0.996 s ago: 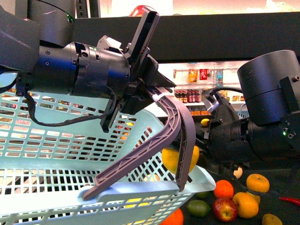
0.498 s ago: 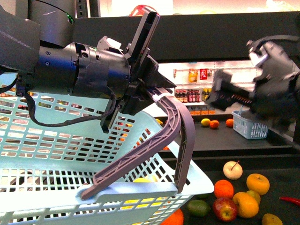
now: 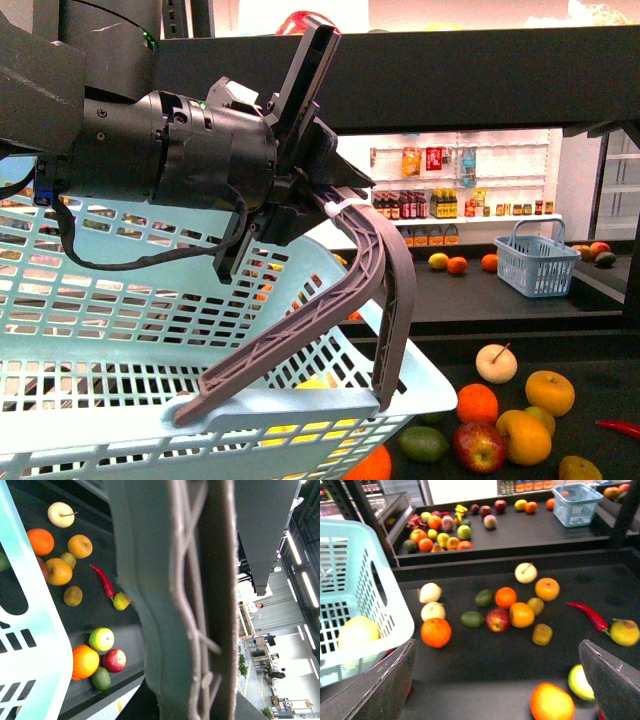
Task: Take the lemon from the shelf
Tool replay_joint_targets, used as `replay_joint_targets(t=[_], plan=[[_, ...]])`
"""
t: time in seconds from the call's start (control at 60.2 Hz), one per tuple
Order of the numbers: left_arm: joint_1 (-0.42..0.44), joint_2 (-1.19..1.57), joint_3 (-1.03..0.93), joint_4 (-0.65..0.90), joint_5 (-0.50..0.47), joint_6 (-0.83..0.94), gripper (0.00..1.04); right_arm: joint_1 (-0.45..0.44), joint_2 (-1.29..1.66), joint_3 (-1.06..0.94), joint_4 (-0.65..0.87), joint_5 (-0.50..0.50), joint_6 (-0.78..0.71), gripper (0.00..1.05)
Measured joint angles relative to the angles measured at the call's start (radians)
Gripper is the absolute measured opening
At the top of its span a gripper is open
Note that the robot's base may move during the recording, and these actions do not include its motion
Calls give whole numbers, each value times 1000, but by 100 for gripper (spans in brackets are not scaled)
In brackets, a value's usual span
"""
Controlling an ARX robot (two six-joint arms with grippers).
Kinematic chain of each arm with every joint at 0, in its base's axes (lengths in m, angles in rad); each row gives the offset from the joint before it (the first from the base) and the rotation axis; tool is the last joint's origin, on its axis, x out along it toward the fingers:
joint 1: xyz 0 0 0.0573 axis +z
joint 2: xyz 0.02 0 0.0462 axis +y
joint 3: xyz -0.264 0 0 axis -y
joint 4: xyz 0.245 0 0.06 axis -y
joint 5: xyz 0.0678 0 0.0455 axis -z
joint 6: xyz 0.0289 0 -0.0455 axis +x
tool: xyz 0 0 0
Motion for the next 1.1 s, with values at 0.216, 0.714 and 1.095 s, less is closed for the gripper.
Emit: replay_joint_targets(t=[0.216, 0.714, 1.095], plan=[[0, 0, 0, 0, 0, 0, 8, -32, -328, -174, -21, -79, -69, 80], [0, 1, 0, 0, 0, 0, 8, -42, -740, -396, -184, -96, -108, 3], [0, 1, 0, 0, 0, 2, 8, -42, -785, -433, -177, -96, -109, 3]])
